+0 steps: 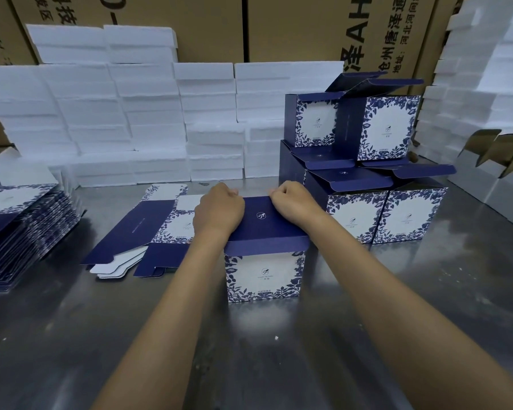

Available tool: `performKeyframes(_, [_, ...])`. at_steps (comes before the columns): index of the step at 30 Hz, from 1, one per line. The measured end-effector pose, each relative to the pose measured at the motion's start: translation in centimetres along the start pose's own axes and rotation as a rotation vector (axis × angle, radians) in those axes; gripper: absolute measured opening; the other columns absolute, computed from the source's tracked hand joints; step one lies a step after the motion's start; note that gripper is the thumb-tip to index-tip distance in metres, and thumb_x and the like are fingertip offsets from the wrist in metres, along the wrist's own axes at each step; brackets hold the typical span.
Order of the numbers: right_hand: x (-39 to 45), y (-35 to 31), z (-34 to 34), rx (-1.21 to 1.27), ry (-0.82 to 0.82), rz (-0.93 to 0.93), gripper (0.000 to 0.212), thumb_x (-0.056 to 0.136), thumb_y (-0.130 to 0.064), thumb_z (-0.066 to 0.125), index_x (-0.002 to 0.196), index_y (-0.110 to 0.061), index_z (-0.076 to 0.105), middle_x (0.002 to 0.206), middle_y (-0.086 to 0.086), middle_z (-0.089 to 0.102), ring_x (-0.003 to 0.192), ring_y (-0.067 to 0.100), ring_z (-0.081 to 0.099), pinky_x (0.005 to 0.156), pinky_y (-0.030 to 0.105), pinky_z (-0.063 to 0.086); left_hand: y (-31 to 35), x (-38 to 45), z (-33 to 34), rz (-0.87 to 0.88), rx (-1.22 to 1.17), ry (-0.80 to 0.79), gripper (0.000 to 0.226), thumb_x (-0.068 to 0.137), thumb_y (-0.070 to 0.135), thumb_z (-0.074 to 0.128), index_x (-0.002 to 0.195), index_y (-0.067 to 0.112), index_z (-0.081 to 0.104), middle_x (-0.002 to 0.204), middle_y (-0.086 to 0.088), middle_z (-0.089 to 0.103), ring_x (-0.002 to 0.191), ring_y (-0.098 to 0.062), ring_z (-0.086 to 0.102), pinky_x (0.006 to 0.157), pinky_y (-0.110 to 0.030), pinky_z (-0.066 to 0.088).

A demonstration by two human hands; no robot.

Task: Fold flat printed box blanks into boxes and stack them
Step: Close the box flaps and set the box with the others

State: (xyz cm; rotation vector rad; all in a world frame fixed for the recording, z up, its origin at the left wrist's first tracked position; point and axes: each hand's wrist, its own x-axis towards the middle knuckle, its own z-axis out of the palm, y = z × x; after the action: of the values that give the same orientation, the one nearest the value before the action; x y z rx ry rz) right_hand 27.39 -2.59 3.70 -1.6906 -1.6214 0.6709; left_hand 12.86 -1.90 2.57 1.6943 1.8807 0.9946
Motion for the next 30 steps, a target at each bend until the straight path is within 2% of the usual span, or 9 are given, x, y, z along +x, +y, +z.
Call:
performKeyframes(4, [0.2, 0.2, 0.0, -0.017, -0.003, 0.012, 0.041, 0.102, -0.016, 0.042, 0.063, -0.016, 0.029, 0.063, 0.001, 0.032, 0.058, 0.018, 0.031, 0.057, 0.033, 0.029, 0.4, 0.1, 0.1, -0.021, 0.058, -0.023, 0.03, 0.104, 0.026, 0.038, 0.121, 0.007, 0.055, 0.13, -0.014, 0.058, 0.118, -0.037, 0.052, 0.088, -0.036, 0.037])
performKeyframes(7, [-0.3, 0.0, -0.1, -0.064, 0.07, -0.101, 0.022, 0.1, -0.014, 0.046, 0.079, -0.01, 0.047, 0.083, 0.008, 0.053, 0.077, 0.022, 0.048, 0.074, 0.04, 0.045, 0.4, 0.1, 0.2, -0.041, 0.076, -0.028, 0.032, 0.104, 0.027, 0.037, 0.125, 0.009, 0.053, 0.132, -0.013, 0.057, 0.119, -0.036, 0.052, 0.088, -0.036, 0.037])
performKeyframes(10, [-1.7, -0.3, -0.6, -0.054, 0.178, -0.34, 0.01, 0.095, -0.015, 0.059, 0.086, -0.017, 0.059, 0.087, -0.005, 0.064, 0.081, 0.015, 0.058, 0.084, 0.035, 0.044, 0.7, 0.1, 0.1, -0.052, 0.118, -0.013, 0.03, 0.103, 0.027, 0.039, 0.125, 0.013, 0.053, 0.13, -0.012, 0.059, 0.118, -0.035, 0.053, 0.088, -0.037, 0.038])
performKeyframes(13, [-3.9, 0.8, -0.7, -0.02, 0.063, -0.429, 0.013, 0.091, -0.025, 0.071, 0.081, -0.024, 0.064, 0.085, -0.014, 0.062, 0.088, 0.009, 0.056, 0.094, 0.036, 0.042, 1.2, 0.1, 0.2, -0.019, 0.178, 0.034, 0.025, 0.101, 0.024, 0.039, 0.119, 0.013, 0.051, 0.123, -0.012, 0.06, 0.111, -0.035, 0.055, 0.081, -0.037, 0.036])
performKeyframes(17, [-6.5, 3.1, -0.8, 0.128, -0.035, -0.411, 0.025, 0.083, -0.047, 0.076, 0.101, -0.03, 0.07, 0.113, -0.019, 0.059, 0.12, 0.004, 0.054, 0.115, 0.047, 0.032, 1.3, 0.0, -0.1, 0.134, -0.004, 0.122, 0.018, 0.098, 0.014, 0.046, 0.113, 0.013, 0.055, 0.112, -0.002, 0.063, 0.1, -0.025, 0.056, 0.08, -0.031, 0.039])
performKeyframes(20, [-7.0, 3.7, -1.0, 0.199, -0.119, -0.406, 0.031, 0.084, -0.034, 0.081, 0.112, -0.03, 0.07, 0.126, -0.021, 0.054, 0.13, -0.002, 0.047, 0.119, 0.039, 0.031, 1.0, -1.4, -0.8, 0.265, -0.343, 0.035, 0.013, 0.094, 0.01, 0.062, 0.106, 0.012, 0.065, 0.113, 0.006, 0.067, 0.11, -0.014, 0.06, 0.09, -0.024, 0.043])
performKeyframes(23, [-7.0, 3.9, -1.0, 0.331, -0.152, -0.382, 0.027, 0.083, -0.017, 0.083, 0.106, -0.025, 0.071, 0.132, -0.015, 0.058, 0.138, -0.007, 0.037, 0.116, 0.021, 0.028, -0.4, -4.4, -0.6, 0.27, -0.519, -0.055, 0.007, 0.089, 0.008, 0.068, 0.089, 0.014, 0.072, 0.102, 0.007, 0.074, 0.103, -0.002, 0.063, 0.094, -0.021, 0.044])
performKeyframes(27, [-7.4, 4.7, -1.2, 0.483, -0.22, -0.354, 0.024, 0.083, -0.004, 0.078, 0.093, -0.023, 0.07, 0.138, -0.013, 0.06, 0.144, -0.01, 0.028, 0.114, 0.016, 0.024, -3.1, -7.3, -0.3, 0.328, -0.622, -0.146, 0.007, 0.083, 0.019, 0.077, 0.088, 0.019, 0.072, 0.126, 0.014, 0.065, 0.138, 0.007, 0.036, 0.108, -0.011, 0.027])
performKeyframes(30, [-7.6, 5.3, -1.1, 0.538, -0.225, -0.369, 0.024, 0.085, 0.0, 0.075, 0.097, -0.02, 0.072, 0.144, -0.011, 0.055, 0.144, -0.011, 0.028, 0.117, 0.02, 0.025, -3.9, -7.5, -0.7, 0.394, -0.634, -0.229, 0.029, 0.069, 0.03, 0.077, 0.095, 0.017, 0.072, 0.139, 0.012, 0.054, 0.145, 0.006, 0.024, 0.108, -0.004, 0.023])
